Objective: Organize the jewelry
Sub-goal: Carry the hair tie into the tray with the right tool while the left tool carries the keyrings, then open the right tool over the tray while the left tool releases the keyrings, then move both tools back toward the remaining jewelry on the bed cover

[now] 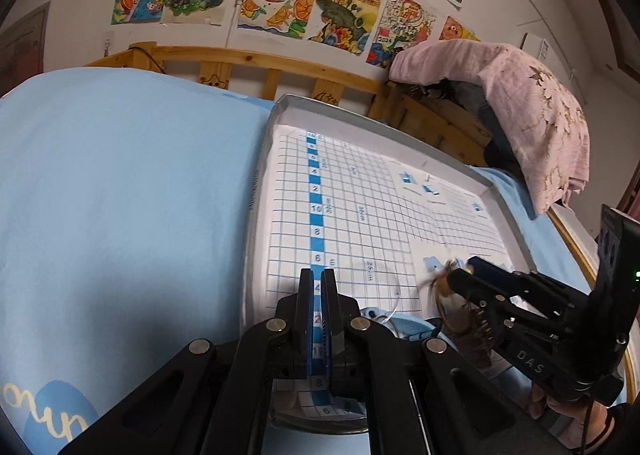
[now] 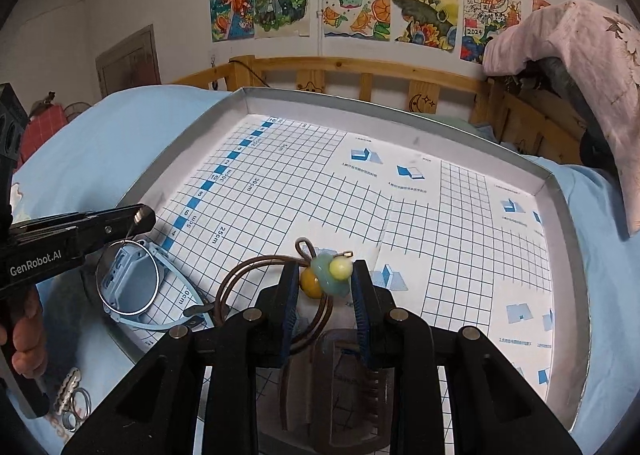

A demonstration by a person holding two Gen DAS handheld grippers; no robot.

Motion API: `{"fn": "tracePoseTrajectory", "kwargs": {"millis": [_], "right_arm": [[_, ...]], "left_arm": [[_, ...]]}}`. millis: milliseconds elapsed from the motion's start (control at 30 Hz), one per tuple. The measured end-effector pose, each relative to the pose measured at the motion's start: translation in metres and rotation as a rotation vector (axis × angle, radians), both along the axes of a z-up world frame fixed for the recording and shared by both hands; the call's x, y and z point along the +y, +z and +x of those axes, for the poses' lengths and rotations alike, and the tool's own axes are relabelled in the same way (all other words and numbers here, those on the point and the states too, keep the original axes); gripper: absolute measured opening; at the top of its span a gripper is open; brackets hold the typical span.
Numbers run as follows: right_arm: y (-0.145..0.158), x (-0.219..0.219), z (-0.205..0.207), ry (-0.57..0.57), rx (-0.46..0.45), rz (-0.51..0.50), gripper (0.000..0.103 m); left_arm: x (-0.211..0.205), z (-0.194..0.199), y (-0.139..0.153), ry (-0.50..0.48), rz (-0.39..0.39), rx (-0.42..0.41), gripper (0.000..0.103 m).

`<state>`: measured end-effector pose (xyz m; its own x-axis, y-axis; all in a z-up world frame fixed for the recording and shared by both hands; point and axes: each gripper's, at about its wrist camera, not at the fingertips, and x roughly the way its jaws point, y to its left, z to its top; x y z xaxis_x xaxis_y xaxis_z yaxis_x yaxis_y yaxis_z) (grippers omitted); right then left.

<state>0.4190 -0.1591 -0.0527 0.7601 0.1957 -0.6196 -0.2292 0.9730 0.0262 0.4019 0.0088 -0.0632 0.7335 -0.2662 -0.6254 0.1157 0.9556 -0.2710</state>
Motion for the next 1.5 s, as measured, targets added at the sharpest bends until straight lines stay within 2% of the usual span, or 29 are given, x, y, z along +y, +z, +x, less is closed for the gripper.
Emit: {"fn": "tracePoseTrajectory", "kwargs": {"millis": [67,233,367,433,500,533,633,767,967,1100,1333,1500], "right_arm": [[0.002,-0.002,-0.003,-0.009,-0.013,0.009,0.038],[0.008,-0.012,-0.012,-0.033,-0.040,0.027,0.040],[0.016,-0.023,-0.028,-0.060,-0.067,0.052,0.051],[0.021,-0.029,-0.036,-0.064,-0.079,0.062,0.052],[0.027,-0.032,-0.046,-0.068,-0.094,0.060,0.056],[0.030,-0.034,-0.052,-0.070,-0.104,0.061,0.060],[0.044,-0.040,-0.076,-0.082,-0.155,0.074,0.068],[0.059,-0.047,-0.104,-0.097,-0.217,0.099,0.078],[0.078,-0.049,-0.140,-0.101,-0.274,0.115,0.078],[0.085,-0.051,-0.164,-0.118,-0.296,0.133,0.078],[0.094,-0.046,-0.216,-0.117,-0.315,0.161,0.082],[0.102,-0.035,-0.257,-0.096,-0.332,0.165,0.083]], "left_arm": [[0.000,-0.001,0.000,0.007,0.006,0.004,0.007],[0.001,-0.012,0.007,0.016,0.024,-0.012,0.025],[0.004,-0.029,0.021,0.022,0.020,-0.044,0.035],[0.005,-0.039,0.030,0.027,0.029,-0.065,0.045],[0.006,-0.052,0.039,0.041,0.029,-0.102,0.077],[0.008,-0.063,0.047,0.058,0.021,-0.138,0.080],[0.011,-0.083,0.061,0.073,0.014,-0.178,0.082],[0.011,-0.110,0.081,0.116,0.075,-0.258,0.094],[0.021,-0.146,0.111,0.188,0.075,-0.322,0.095],[0.030,-0.182,0.125,0.223,0.087,-0.350,0.099],[0.049,-0.248,0.139,0.273,0.102,-0.366,0.100],[0.057,-0.304,0.139,0.298,0.130,-0.370,0.102]]}}
